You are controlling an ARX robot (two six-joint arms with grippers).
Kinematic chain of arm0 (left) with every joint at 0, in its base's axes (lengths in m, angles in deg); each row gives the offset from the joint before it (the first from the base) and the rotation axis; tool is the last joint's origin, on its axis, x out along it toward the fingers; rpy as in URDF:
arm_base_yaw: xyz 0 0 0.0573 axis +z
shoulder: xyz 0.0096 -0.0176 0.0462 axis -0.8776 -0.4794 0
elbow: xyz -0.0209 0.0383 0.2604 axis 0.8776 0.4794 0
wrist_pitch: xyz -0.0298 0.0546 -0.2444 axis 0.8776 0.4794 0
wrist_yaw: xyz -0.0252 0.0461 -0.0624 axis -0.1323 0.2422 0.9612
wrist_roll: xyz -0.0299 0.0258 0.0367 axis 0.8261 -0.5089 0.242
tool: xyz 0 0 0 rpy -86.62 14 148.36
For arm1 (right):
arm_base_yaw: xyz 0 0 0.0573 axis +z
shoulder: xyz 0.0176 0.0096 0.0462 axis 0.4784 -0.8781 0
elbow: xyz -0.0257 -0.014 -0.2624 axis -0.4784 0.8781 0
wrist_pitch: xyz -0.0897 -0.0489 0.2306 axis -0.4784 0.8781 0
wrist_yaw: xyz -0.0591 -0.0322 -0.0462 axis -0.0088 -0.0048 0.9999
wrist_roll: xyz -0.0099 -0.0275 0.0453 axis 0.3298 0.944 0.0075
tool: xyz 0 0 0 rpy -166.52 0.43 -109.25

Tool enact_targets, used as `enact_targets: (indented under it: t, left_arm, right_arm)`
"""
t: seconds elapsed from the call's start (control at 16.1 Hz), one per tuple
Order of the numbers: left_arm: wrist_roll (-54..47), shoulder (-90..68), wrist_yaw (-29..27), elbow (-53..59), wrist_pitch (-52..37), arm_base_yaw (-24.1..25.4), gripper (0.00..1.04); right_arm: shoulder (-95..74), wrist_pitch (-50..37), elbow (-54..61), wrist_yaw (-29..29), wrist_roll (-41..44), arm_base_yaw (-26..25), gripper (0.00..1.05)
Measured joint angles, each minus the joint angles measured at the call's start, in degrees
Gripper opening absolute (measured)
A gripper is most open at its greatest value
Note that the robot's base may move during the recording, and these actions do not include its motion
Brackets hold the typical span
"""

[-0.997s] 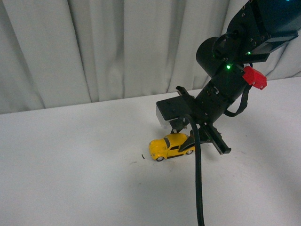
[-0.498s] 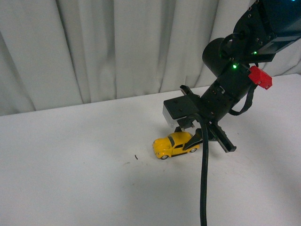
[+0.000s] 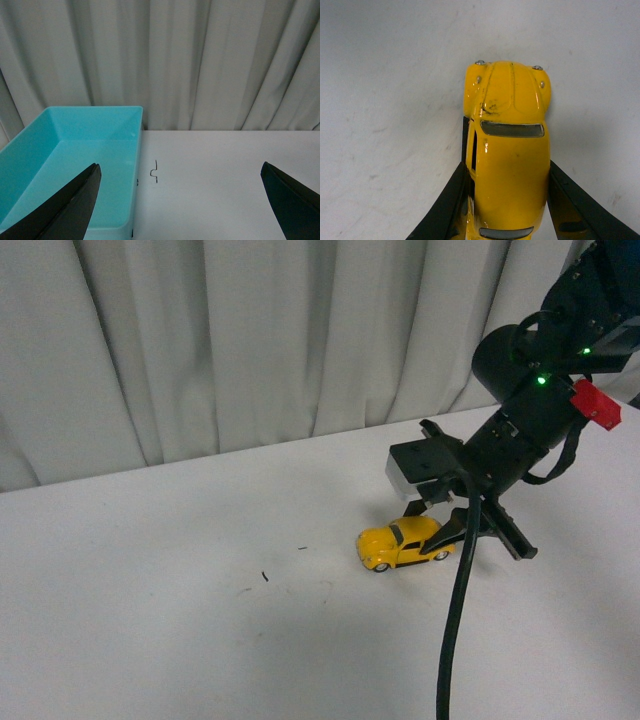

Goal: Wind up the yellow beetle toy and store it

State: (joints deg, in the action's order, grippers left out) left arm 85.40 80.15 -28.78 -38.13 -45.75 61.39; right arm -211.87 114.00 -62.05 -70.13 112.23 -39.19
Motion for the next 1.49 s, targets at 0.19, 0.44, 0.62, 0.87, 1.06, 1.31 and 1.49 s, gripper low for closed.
enact_targets:
  t: [0.19,0.44,0.62,0.87,1.06,1.31,1.49]
  left_arm:
    - [0.0,0.0,0.0,0.0,0.02,0.0,0.98]
    - [0.0,0.0,0.02,0.0,0.0,0.0,0.98]
    - [0.0,0.0,0.0,0.0,0.0,0.0,0.98]
    - [-0.02,0.0,0.0,0.0,0.0,0.0,0.98]
    - [0.0,0.0,0.02,0.0,0.02,0.0,0.98]
    - [-0.02,0.0,0.0,0.0,0.02,0.0,0.98]
    - [-0.02,0.0,0.02,0.0,0.02,0.0,0.98]
  right_arm:
    - [0.59,0.02,1.03,0.02,0.46,-2.4,0.38]
    - [1.22,0.61,1.9,0.09,0.46,-4.5,0.38]
    - [1.49,0.77,2.1,0.11,0.48,-5.2,0.38]
    - [1.6,0.15,2.29,0.02,0.5,-5.11,0.42]
    - [0.66,-0.11,3.96,0.57,-0.07,-4.79,0.74]
    - [0.9,-0.7,4.07,0.7,-0.5,-4.7,0.97]
    - [0.9,-0.79,4.15,0.7,-0.55,-4.7,0.98]
